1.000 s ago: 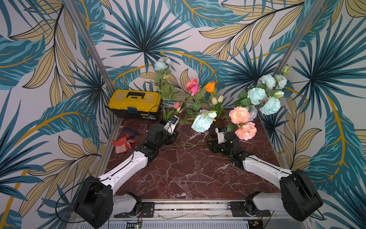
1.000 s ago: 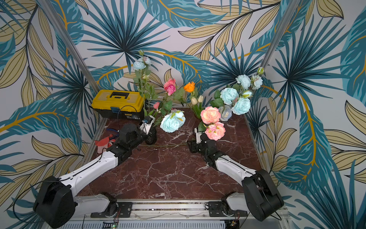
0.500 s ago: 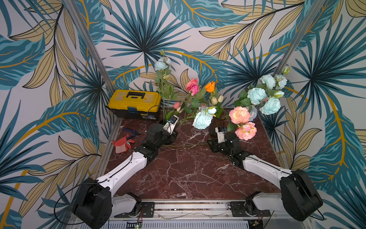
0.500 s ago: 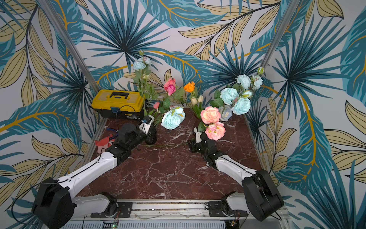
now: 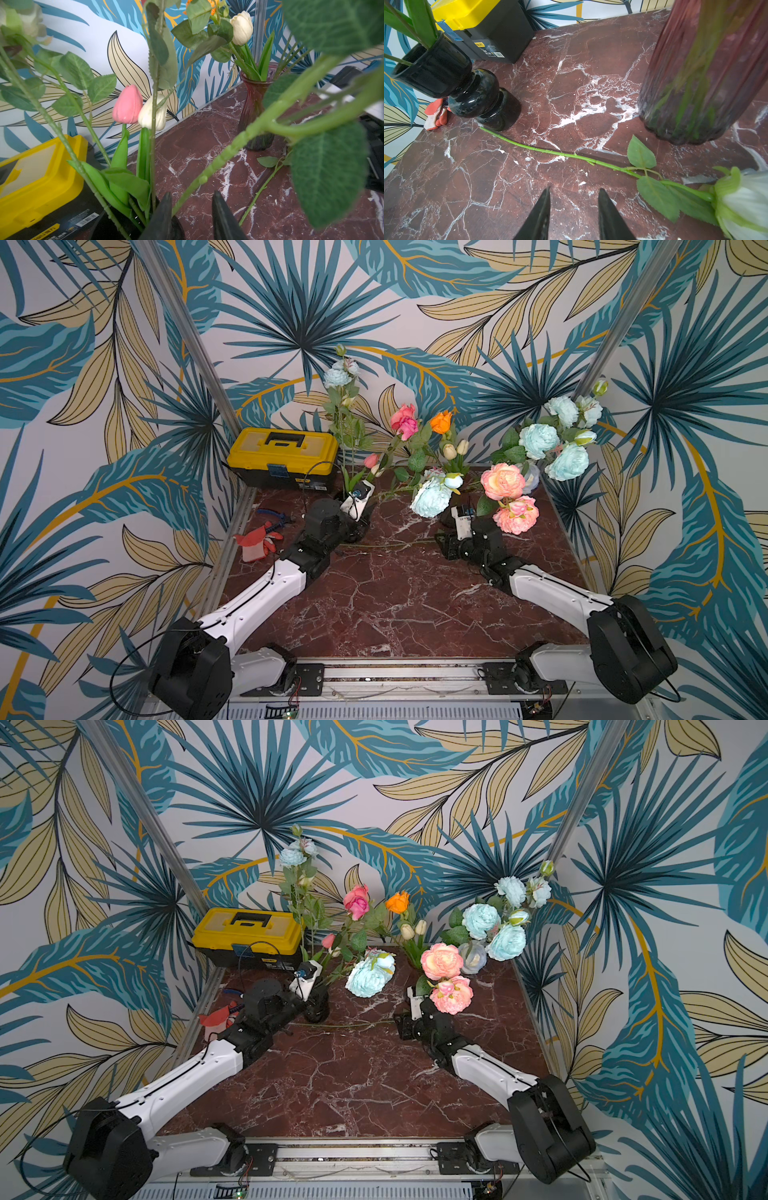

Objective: Pick out blue flowers from the vase
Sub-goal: Pick up the flower from the vase.

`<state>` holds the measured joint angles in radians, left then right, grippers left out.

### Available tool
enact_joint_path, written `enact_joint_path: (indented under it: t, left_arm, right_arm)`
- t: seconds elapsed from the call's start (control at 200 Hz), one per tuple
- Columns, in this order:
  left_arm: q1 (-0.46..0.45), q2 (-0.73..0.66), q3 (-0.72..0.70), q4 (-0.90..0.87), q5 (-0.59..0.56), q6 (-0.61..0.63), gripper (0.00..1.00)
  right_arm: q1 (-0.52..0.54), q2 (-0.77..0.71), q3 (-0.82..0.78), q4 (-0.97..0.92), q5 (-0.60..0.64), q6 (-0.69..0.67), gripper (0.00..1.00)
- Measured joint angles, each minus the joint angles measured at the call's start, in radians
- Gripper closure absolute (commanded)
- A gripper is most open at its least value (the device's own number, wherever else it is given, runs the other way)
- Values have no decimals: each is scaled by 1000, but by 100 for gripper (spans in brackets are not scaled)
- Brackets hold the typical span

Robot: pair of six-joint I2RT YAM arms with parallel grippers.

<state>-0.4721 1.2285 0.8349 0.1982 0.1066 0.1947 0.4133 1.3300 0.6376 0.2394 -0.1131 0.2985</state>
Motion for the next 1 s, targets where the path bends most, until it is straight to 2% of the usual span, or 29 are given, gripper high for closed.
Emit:
enact_joint_path:
  t: [0.2, 0.35, 0.596, 0.661, 0.861, 0.941, 1.001]
  left_arm:
    - [1, 0, -4, 0, 21, 26, 54]
    - [1, 9, -2, 0, 11, 42, 55]
    - [1, 119, 75, 0, -11, 69, 56]
    - [1, 141, 98, 0, -14, 76, 61]
    - [1, 153, 119, 0, -16, 87, 85]
    - [1, 152, 119, 1, -24, 104, 100]
    - [5, 147, 119, 8, -30, 105, 100]
  right_arm:
    - [0, 0, 0, 0, 0, 0, 61]
    - [0, 6, 0, 3, 0, 0, 61]
    - [0, 23, 0, 7, 0, 0, 61]
    - [0, 23, 0, 12, 0, 0, 61]
    - [0, 23, 0, 18, 0, 0, 61]
    - [0, 23, 0, 18, 0, 0, 61]
    - [0, 23, 0, 18, 0, 0, 61]
